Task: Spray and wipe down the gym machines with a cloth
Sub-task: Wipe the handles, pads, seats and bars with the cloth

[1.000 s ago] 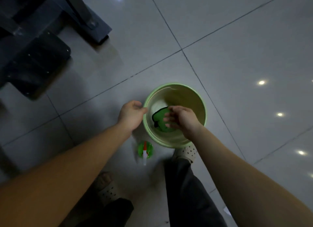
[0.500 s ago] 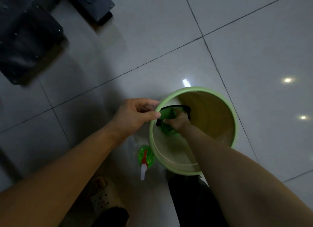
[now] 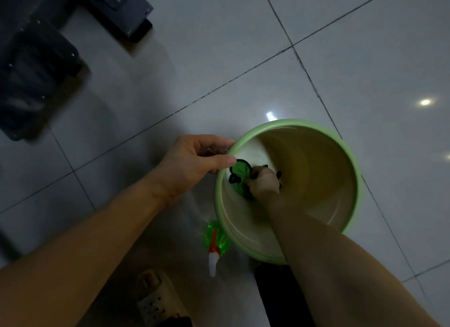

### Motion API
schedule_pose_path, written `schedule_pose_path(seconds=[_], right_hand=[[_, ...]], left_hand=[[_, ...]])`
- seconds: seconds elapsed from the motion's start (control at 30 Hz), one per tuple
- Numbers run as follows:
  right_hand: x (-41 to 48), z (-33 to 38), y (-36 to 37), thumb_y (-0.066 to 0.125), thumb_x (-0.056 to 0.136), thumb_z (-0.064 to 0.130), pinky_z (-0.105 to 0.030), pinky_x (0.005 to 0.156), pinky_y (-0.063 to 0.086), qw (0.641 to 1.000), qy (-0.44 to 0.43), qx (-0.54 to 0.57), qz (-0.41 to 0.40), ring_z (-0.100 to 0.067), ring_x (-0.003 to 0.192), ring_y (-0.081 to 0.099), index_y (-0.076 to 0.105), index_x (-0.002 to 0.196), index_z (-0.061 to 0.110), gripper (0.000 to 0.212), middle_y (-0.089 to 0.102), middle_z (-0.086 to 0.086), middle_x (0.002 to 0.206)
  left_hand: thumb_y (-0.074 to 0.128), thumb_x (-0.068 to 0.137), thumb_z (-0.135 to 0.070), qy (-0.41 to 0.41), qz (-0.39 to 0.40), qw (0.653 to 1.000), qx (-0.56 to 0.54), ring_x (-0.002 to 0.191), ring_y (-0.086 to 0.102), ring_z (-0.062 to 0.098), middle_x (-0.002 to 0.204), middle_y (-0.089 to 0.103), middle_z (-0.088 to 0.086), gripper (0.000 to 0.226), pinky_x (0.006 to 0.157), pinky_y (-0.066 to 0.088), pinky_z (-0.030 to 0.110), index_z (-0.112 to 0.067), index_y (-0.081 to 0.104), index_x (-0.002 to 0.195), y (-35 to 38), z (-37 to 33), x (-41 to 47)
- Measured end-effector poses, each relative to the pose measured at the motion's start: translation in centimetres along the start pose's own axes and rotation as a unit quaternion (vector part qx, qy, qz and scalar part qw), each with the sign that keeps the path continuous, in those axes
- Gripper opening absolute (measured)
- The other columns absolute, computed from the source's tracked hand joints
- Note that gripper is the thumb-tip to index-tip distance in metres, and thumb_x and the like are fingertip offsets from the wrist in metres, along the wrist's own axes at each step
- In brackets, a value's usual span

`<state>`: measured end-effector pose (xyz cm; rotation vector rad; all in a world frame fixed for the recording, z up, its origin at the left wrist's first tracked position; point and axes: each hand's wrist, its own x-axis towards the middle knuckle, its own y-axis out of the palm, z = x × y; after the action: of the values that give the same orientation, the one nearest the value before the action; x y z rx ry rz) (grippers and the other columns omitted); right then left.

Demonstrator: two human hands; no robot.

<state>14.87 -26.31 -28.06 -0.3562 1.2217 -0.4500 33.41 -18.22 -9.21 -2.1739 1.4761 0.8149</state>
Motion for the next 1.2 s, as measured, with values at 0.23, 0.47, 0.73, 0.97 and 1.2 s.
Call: schedule_pose_path(seconds=[0.23, 0.47, 0.73, 0.97, 1.2], right_hand=[[-1.2, 1.2, -1.8, 0.079, 0.086, 0.010, -0.038, 0.090, 0.055, 0.971, 0.006, 0.232, -0.059, -0.028, 0.094, 0.067, 0.058, 0.065, 0.023, 0.032, 0.067, -0.001, 0.085], [-9.5, 2.9, -7.2, 0.079, 0.088, 0.009, -0.014, 0.066, 0.044, 0.929, -0.108, 0.350, -0.051, -0.004, 0.065, 0.053, 0.064, 0.080, 0.002, 0.018, 0.060, -0.001, 0.076], [-21.5, 5.0, -14.9, 0.083, 0.083, 0.014, -0.035, 0.067, 0.042, 0.906, -0.161, 0.385, -0.072, -0.019, 0.070, 0.050, 0.064, 0.078, 0.002, 0.023, 0.057, -0.012, 0.071], [-35.2, 10.9, -23.8, 0.083, 0.079, 0.012, -0.043, 0.075, 0.049, 0.883, -0.242, 0.401, -0.043, -0.034, 0.077, 0.063, 0.063, 0.077, -0.004, 0.025, 0.064, -0.034, 0.084], [-52.8, 16.7, -31.3, 0.079, 0.077, 0.014, -0.031, 0.071, 0.052, 0.853, -0.325, 0.408, -0.013, -0.026, 0.075, 0.064, 0.060, 0.085, -0.012, 0.033, 0.066, -0.017, 0.078]], left_hand=[[0.076, 0.087, -0.005, 0.000, -0.024, 1.000, 0.017, 0.091, 0.072, 0.025, 0.103, 0.075, 0.017, 0.028, 0.079, 0.059, 0.030, -0.012, 0.077, 0.113, 0.9, -1.0, 0.2], [0.079, 0.083, -0.015, -0.038, -0.179, 0.982, 0.040, 0.096, 0.074, 0.017, 0.100, 0.078, 0.000, 0.030, 0.098, 0.057, 0.041, -0.021, 0.078, 0.112, 2.5, -0.8, 1.0], [0.077, 0.087, -0.018, -0.111, -0.165, 0.958, 0.205, 0.127, 0.057, 0.028, 0.141, 0.057, 0.012, 0.062, 0.110, 0.044, 0.037, -0.016, 0.054, 0.144, 2.5, -5.1, -3.2], [0.088, 0.070, -0.026, 0.029, -0.003, 0.999, 0.043, 0.115, 0.064, 0.012, 0.120, 0.072, 0.000, 0.055, 0.099, 0.049, 0.023, -0.025, 0.069, 0.122, 3.2, -18.0, -15.9], [0.067, 0.092, 0.001, 0.168, 0.029, 0.985, 0.011, 0.089, 0.066, 0.018, 0.094, 0.071, 0.014, 0.015, 0.087, 0.054, 0.025, 0.010, 0.067, 0.104, 1.0, -32.0, -32.8]])
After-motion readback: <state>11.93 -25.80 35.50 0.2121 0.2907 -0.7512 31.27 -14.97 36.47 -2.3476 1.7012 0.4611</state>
